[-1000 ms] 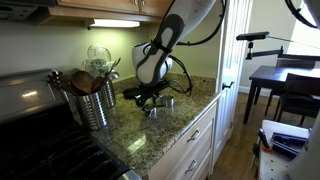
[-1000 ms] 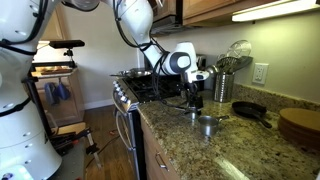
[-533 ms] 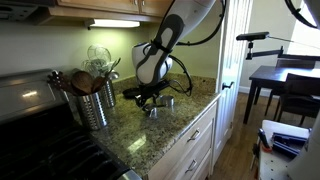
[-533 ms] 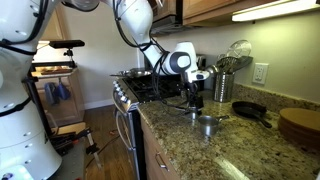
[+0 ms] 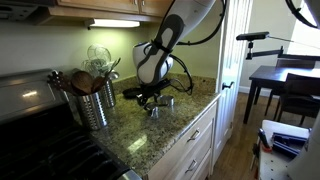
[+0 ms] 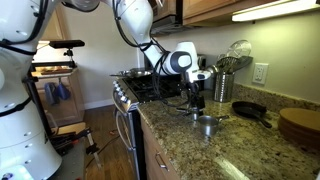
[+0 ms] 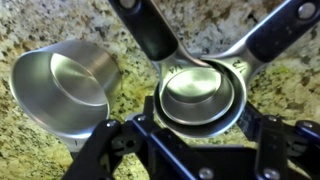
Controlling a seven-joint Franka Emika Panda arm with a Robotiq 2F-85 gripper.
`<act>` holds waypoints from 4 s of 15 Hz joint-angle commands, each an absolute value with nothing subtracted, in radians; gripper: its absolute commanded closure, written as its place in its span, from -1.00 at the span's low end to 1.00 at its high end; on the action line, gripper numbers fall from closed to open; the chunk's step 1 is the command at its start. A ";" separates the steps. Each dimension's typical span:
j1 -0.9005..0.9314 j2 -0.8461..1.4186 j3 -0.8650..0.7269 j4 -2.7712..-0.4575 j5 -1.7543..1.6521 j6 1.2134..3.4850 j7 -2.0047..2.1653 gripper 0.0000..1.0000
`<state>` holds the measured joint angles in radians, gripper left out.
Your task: Put the measuring cups one inside the other
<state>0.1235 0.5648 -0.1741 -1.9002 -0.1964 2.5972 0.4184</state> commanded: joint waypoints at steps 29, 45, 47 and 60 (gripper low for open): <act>0.089 0.465 -0.201 -1.865 -0.222 2.396 0.370 -0.08; 0.045 0.498 -0.253 -1.868 -0.227 2.378 0.425 -0.08; 0.040 0.503 -0.251 -1.867 -0.224 2.379 0.422 -0.08; 0.039 0.520 -0.231 -1.859 -0.199 2.375 0.416 -0.08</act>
<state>0.0469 0.5342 -0.2424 -1.8585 -0.2089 2.4022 0.4033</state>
